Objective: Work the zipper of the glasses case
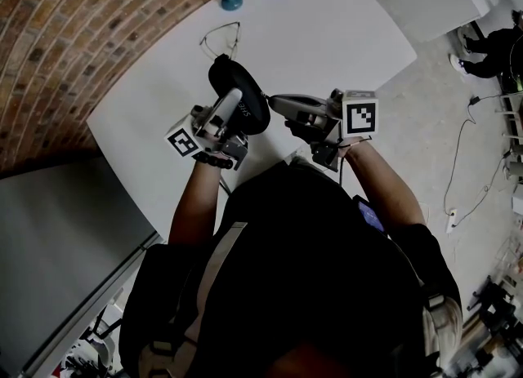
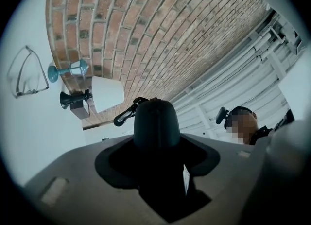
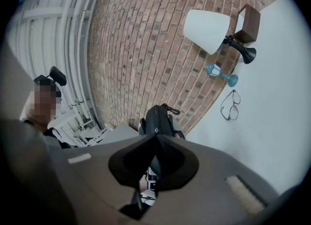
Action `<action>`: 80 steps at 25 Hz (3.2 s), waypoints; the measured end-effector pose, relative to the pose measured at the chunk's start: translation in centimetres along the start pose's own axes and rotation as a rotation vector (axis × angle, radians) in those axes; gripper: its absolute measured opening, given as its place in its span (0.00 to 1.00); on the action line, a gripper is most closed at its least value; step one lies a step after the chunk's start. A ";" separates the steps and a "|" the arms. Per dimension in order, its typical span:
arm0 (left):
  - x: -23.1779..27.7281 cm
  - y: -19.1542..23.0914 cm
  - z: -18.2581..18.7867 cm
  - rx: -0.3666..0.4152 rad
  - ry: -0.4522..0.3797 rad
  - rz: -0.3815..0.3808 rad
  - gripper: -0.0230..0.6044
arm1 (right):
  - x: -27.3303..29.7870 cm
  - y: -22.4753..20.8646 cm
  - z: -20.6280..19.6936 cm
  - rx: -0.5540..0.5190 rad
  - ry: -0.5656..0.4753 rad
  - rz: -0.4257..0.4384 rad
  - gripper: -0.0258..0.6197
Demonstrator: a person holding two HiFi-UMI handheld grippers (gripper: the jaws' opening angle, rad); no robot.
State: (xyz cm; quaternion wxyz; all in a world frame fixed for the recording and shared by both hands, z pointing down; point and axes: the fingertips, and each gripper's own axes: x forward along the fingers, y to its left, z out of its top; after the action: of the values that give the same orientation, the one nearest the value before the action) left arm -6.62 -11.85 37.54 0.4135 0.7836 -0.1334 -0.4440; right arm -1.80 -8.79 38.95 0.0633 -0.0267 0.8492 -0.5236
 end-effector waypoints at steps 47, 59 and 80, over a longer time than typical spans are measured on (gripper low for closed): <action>-0.5 2.2 6.0 -0.092 -0.332 -0.001 0.45 | 0.3 -1.9 -2.5 0.147 0.000 0.003 0.05; -1.5 2.6 5.5 -0.092 -0.291 0.004 0.48 | -0.5 -2.0 -2.1 0.136 -0.001 -0.018 0.05; -6.5 4.2 -2.4 0.250 0.443 0.269 0.63 | -2.1 -2.1 0.5 0.034 0.012 -0.057 0.05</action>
State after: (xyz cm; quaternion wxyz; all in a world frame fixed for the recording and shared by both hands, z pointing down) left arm -7.72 -9.44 45.23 0.3878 0.8818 -0.1961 -0.1833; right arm 0.33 -9.89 40.76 0.0439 -0.0466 0.8395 -0.5396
